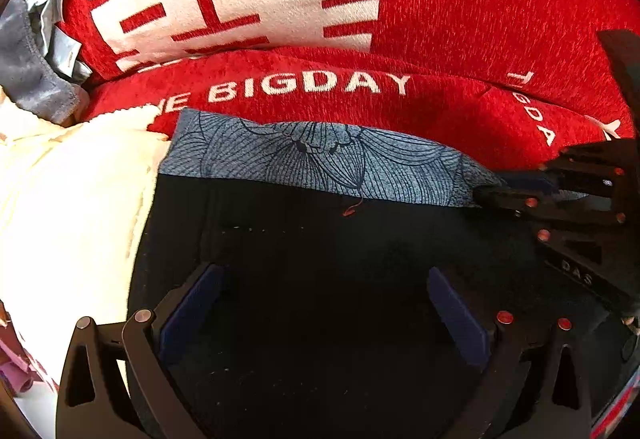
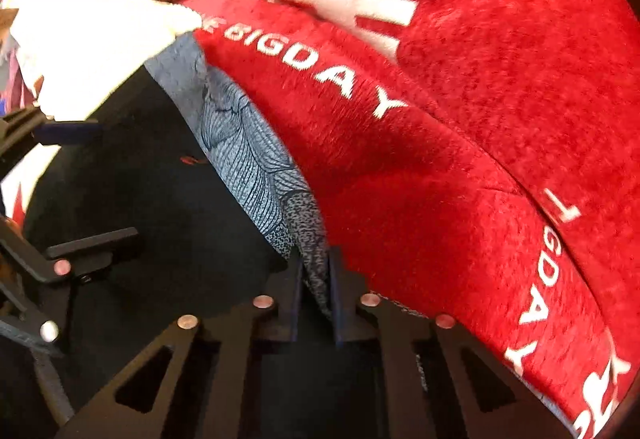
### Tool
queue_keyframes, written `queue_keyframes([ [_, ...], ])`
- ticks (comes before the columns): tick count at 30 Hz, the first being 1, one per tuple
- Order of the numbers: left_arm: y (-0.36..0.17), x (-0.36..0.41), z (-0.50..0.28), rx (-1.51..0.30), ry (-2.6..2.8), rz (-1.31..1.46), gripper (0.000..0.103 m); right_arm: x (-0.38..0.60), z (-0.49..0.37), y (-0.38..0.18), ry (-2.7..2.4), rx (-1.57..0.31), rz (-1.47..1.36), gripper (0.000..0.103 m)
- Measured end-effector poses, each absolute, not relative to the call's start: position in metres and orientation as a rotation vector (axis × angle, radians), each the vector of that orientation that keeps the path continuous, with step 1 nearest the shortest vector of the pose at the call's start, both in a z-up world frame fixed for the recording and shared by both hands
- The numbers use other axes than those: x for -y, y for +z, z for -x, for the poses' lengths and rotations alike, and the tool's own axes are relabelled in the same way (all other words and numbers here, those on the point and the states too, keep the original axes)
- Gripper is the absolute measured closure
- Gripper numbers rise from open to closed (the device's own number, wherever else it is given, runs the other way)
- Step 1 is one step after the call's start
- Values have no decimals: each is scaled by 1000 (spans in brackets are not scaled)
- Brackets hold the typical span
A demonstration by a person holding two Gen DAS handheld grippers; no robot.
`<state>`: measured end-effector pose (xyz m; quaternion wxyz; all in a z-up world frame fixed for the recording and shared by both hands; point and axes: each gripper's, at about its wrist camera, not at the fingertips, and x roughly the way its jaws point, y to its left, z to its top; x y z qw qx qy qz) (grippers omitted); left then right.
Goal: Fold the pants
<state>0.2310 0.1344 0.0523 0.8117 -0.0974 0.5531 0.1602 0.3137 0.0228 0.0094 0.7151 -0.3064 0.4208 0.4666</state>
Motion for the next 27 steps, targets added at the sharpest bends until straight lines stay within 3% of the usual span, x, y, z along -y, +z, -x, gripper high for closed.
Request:
queue_keyframes([
  [7, 68, -139, -228, -1149, 334, 267, 0, -4, -294, 37, 1018, -856, 652, 94],
  [14, 88, -170, -248, -1068, 309, 553, 0, 12, -267, 44, 1018, -810, 630, 95],
  [20, 56, -179, -292, -1172, 322, 694, 0, 16, -249, 38, 1004, -783, 659, 95],
  [21, 46, -178, -296, -1207, 344, 684, 6, 16, -247, 37, 1002, -780, 661, 95],
  [22, 40, -174, -297, -1230, 366, 664, 37, 17, -245, 37, 999, -779, 660, 95],
  [24, 29, -170, -293, -1288, 408, 606, 69, 18, -243, 36, 996, -776, 658, 95],
  [27, 35, -171, -274, -1221, 359, 651, 81, 19, -239, 34, 983, -760, 673, 95],
])
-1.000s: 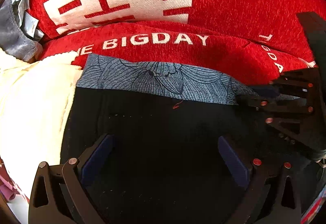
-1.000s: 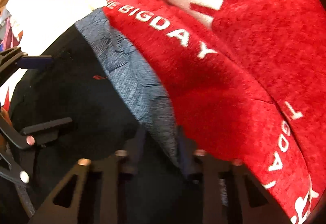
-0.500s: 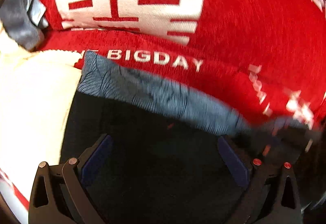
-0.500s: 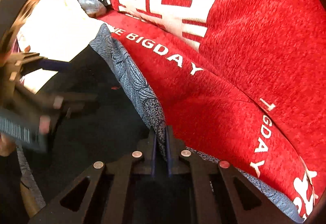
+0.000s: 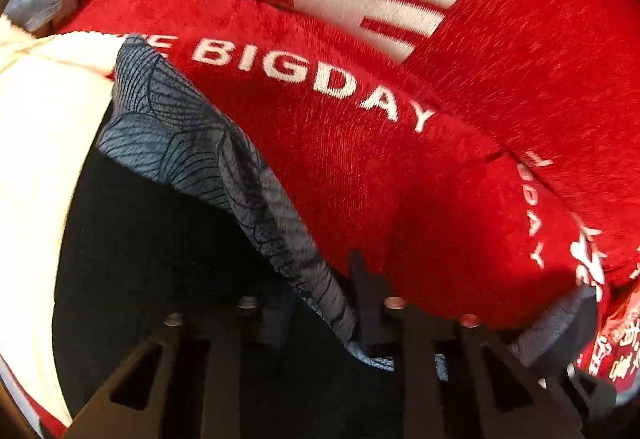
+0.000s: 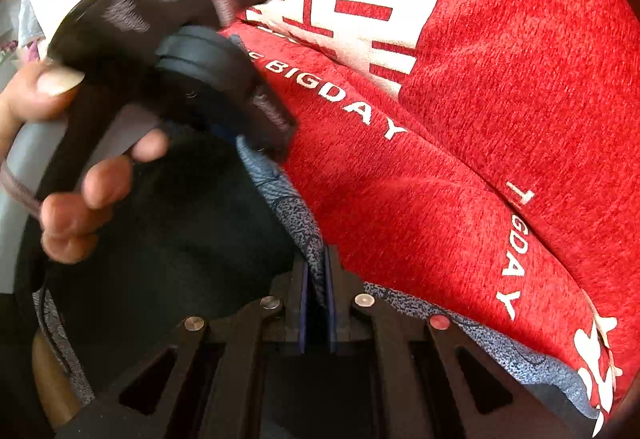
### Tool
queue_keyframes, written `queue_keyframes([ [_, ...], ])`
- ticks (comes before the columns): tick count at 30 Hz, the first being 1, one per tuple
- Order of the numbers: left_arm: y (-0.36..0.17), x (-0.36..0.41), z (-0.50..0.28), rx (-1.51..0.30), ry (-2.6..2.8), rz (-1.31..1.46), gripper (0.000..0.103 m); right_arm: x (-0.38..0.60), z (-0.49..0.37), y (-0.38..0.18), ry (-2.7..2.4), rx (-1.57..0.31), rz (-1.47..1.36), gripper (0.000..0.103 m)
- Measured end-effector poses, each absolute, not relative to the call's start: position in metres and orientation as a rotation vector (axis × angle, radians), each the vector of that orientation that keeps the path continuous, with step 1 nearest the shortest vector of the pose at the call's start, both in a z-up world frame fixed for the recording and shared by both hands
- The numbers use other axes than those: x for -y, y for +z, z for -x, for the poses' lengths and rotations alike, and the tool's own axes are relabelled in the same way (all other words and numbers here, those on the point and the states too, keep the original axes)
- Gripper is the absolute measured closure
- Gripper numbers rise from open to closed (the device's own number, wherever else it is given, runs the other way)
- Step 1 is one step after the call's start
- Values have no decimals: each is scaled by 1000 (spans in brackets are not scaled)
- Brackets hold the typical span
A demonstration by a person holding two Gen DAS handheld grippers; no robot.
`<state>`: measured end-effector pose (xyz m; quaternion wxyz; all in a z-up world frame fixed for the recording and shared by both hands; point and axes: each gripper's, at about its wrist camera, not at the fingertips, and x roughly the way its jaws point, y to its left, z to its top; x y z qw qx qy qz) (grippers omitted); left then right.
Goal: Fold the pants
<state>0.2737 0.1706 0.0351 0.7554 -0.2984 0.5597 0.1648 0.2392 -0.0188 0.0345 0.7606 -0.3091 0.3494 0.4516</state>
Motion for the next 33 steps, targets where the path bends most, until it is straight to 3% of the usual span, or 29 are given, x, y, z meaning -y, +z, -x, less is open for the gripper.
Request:
queue_keyframes([
  [5, 50, -164, -253, -1194, 358, 649, 83, 14, -242, 35, 954, -783, 670, 91],
  [8, 54, -160, -245, -1194, 367, 617, 83, 23, -239, 45, 945, -767, 678, 51],
  [9, 52, -161, -242, -1193, 368, 617, 83, 25, -238, 47, 925, -725, 707, 27],
  [10, 54, -163, -238, -1193, 366, 626, 83, 29, -236, 47, 921, -701, 731, 20],
  [17, 56, -163, -229, -1202, 344, 649, 83, 16, -279, 17, 937, -883, 823, 22],
  [18, 57, -164, -226, -1204, 334, 652, 83, 16, -282, 16, 950, -904, 810, 38],
  [19, 60, -165, -220, -1200, 319, 656, 83, 17, -281, 16, 968, -923, 803, 69],
  [22, 74, -162, -206, -1157, 291, 652, 83, 30, -262, 33, 990, -874, 766, 79],
  [33, 105, -134, -121, -1043, 213, 678, 83, 75, -150, 65, 829, -681, 735, 85],
])
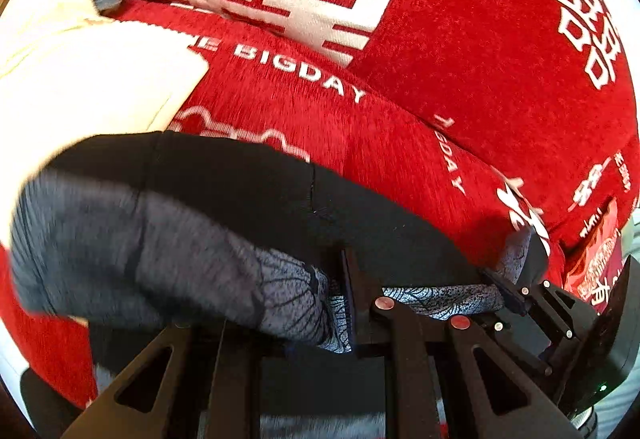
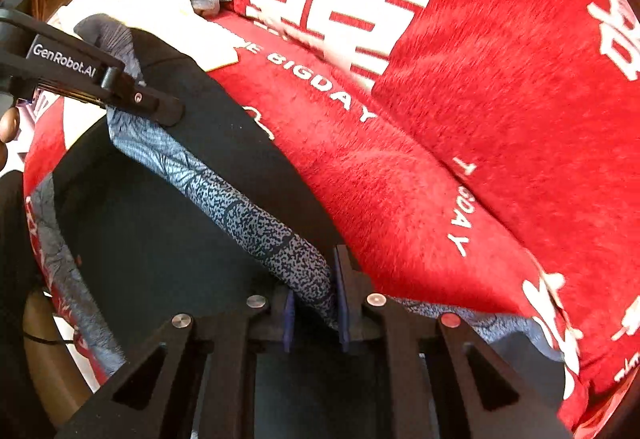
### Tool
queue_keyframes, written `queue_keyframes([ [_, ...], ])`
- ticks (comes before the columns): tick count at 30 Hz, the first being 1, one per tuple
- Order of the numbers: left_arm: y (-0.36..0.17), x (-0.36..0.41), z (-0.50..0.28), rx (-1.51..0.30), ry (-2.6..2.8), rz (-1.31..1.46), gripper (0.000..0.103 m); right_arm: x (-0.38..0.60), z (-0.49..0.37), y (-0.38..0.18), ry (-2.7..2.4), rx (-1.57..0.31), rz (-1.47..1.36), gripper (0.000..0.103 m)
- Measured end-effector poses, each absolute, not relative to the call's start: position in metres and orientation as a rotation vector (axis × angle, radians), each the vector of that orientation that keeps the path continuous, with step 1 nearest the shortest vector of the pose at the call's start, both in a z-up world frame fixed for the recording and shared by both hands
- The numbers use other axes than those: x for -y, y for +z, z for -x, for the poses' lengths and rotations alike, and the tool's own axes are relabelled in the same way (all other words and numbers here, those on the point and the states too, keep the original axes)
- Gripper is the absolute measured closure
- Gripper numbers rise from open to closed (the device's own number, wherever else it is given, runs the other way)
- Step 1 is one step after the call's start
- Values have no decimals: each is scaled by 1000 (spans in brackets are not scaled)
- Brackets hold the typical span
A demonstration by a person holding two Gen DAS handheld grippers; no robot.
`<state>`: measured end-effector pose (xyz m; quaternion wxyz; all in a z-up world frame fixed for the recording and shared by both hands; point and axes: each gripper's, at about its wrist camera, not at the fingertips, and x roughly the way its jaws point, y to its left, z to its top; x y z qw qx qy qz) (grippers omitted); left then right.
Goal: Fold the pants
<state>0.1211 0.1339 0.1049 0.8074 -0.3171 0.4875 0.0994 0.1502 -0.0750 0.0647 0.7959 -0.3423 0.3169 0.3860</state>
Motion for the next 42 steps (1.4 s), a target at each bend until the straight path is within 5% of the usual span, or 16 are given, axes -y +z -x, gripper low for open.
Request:
queue_keyframes([
  [8, 90, -115, -42, -1044, 146, 706, 83, 103, -66, 58, 762, -649, 680, 85],
  [20, 31, -130, 14, -1173, 191, 781, 79, 90, 7, -25, 617, -659, 884, 84],
  [24, 41, -131, 27, -1196, 299, 652, 52, 91, 13, -21, 628, -678, 889, 67],
  [35, 83, -125, 25, -1123, 346, 463, 52, 127, -45, 29, 598, -845, 465, 40],
  [39, 64, -95, -8, -1190, 331, 384, 29, 127, -77, 7, 482, -961, 483, 40],
  [42, 48, -80, -19, -1253, 360, 269, 29, 142, -73, 19, 496, -960, 406, 40],
])
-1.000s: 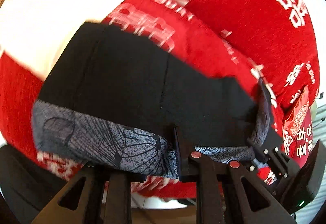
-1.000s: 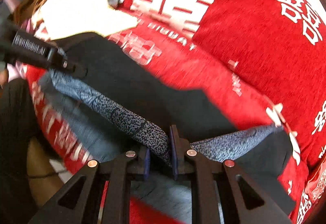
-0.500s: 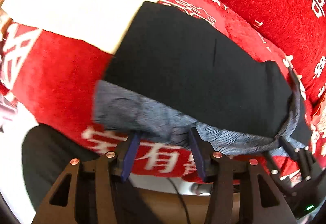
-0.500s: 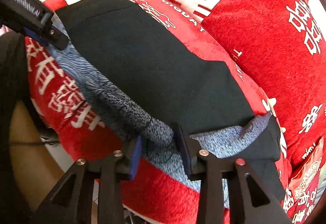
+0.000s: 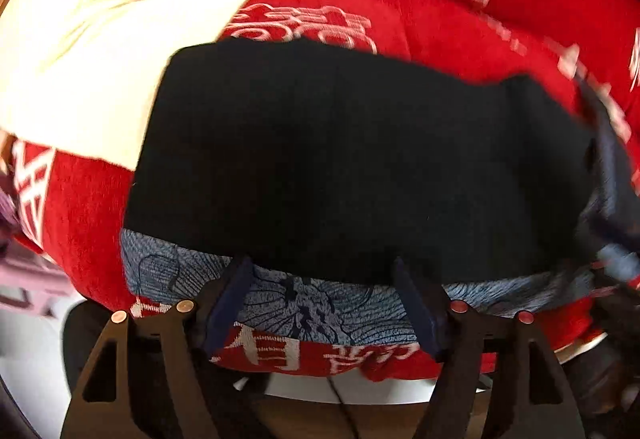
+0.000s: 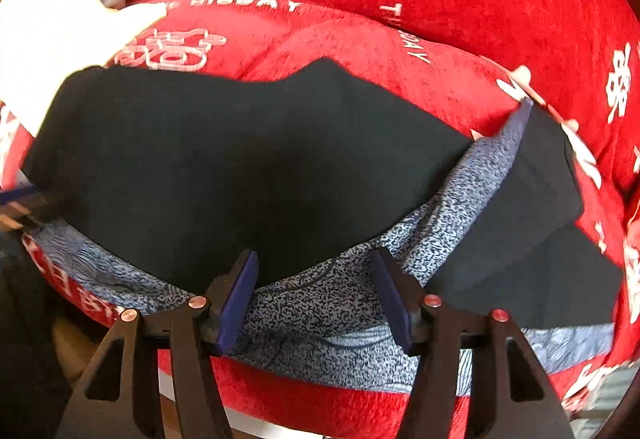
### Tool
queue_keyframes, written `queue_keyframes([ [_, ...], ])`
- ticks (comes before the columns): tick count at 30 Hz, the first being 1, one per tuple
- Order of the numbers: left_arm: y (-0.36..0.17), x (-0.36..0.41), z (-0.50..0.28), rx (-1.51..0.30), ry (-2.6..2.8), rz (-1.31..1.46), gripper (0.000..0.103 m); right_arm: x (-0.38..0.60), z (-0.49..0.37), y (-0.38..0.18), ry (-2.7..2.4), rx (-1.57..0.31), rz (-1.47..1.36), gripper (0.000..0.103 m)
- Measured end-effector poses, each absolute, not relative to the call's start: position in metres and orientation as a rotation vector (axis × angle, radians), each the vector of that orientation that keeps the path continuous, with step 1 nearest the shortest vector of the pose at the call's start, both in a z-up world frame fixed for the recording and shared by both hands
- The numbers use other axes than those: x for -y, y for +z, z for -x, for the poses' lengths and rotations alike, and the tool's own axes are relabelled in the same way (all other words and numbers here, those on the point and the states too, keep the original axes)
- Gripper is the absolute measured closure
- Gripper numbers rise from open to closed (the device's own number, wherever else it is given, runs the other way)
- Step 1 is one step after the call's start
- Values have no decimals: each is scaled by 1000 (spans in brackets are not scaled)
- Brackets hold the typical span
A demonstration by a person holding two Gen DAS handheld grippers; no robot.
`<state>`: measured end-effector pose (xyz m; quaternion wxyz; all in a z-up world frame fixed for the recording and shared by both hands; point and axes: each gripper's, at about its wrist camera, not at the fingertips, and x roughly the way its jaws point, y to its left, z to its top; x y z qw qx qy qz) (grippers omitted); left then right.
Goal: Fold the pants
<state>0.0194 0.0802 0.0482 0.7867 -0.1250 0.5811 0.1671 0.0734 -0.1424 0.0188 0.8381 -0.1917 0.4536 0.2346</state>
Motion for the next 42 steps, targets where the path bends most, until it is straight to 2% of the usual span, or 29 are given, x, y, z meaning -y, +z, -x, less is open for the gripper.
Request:
queue_keyframes([
  [3, 50, -76, -19, -1241, 365, 210, 29, 163, -83, 42, 486, -921, 313, 39],
  [5, 49, -76, -22, -1250, 372, 213, 26, 175, -104, 57, 388, -886, 280, 32],
  [6, 48, -76, -25, -1252, 376, 218, 22, 181, -121, 62, 336, -878, 257, 23],
  [7, 46, -74, -29, -1255, 379, 222, 22, 186, -142, 65, 284, -885, 238, 20],
  [10, 45, -67, -31, -1252, 392, 191, 22, 197, -203, 62, 110, -959, 207, 20],
  [14, 42, -63, -33, -1252, 393, 206, 17, 202, -267, 41, 12, -1180, 134, 20],
  [18, 40, -65, -32, -1268, 394, 234, 15, 203, -286, 25, -54, -1200, 214, 21],
  [20, 41, -62, -33, -1274, 396, 217, 15, 206, -282, 23, -33, -1178, 253, 36],
  [21, 41, -60, -32, -1276, 392, 211, 15, 211, -280, 26, -13, -1165, 253, 66],
  [22, 43, -58, -32, -1279, 385, 210, 15, 220, -277, 32, 16, -1164, 227, 81],
  [23, 44, -57, -32, -1280, 371, 212, 15, 229, -272, 39, 39, -1149, 184, 87],
  [28, 60, -30, -34, -1246, 291, 136, 15, 297, -230, 76, 56, -1026, 1, 91],
  [29, 63, -23, -36, -1238, 271, 116, 15, 310, -219, 77, 59, -1017, -23, 96],
  [33, 65, 6, -49, -1230, 186, 82, 15, 354, -169, 65, 59, -1012, -79, 96],
  [39, 47, 45, -81, -1294, 93, 99, 15, 373, -146, 30, 66, -1020, -75, 96],
  [42, 48, 62, -94, -1266, 112, 57, 15, 371, -140, 28, 63, -999, -52, 96],
])
